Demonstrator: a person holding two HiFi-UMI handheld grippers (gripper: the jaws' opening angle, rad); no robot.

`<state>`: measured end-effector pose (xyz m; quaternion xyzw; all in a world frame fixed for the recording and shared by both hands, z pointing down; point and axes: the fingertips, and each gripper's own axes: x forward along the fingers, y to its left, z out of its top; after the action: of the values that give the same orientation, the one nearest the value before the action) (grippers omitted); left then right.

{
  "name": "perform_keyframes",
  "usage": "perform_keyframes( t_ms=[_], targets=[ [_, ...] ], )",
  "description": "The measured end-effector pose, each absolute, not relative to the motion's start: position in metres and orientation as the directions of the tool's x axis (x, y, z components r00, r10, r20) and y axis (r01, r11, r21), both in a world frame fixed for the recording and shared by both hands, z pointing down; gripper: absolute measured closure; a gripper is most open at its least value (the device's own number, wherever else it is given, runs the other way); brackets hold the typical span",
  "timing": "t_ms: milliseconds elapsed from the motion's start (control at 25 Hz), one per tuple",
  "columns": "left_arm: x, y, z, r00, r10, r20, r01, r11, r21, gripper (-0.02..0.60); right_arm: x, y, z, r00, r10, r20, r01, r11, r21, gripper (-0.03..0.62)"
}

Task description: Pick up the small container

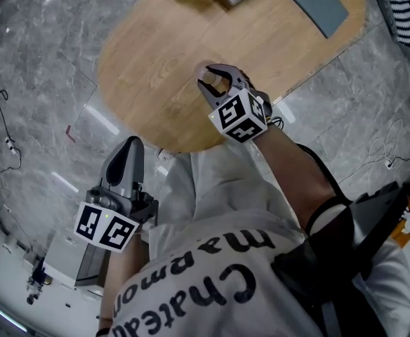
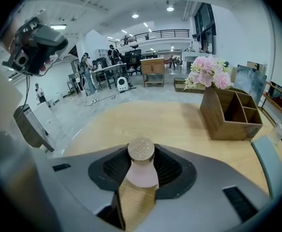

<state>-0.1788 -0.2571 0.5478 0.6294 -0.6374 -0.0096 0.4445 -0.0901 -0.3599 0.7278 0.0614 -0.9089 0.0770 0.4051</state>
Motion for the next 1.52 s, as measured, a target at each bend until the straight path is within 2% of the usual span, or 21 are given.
perform_keyframes(
  t_ms=[240, 600, 1200, 1520],
  targets=[
    [-0.177, -0.254, 0.554, 0.199, -0.801, 0.565, -0.799, 0.201, 0.567, 0.566, -0.089, -0.362, 0.727, -0.666, -0.040, 0.745, -0.193, 0.974, -0.121, 0.454],
    [-0.175, -0.255, 0.545, 0.176, -0.804, 0.568, -0.824, 0.195, 0.532, 0.566, -0.065, -0.368, 0.725, -0.676, -0.042, 0.736, -0.350, 0.897, -0.270, 0.454],
    [-0.174, -0.246, 0.510, 0.156, -0.831, 0.534, -0.845, 0.168, 0.508, 0.567, -0.016, -0.371, 0.727, -0.587, -0.125, 0.800, -0.535, 0.802, -0.267, 0.454],
    [-0.162, -0.240, 0.500, 0.209, -0.832, 0.514, -0.841, 0.115, 0.528, 0.568, 0.023, -0.338, 0.724, -0.551, -0.165, 0.818, -0.658, 0.689, -0.304, 0.454]
  ],
)
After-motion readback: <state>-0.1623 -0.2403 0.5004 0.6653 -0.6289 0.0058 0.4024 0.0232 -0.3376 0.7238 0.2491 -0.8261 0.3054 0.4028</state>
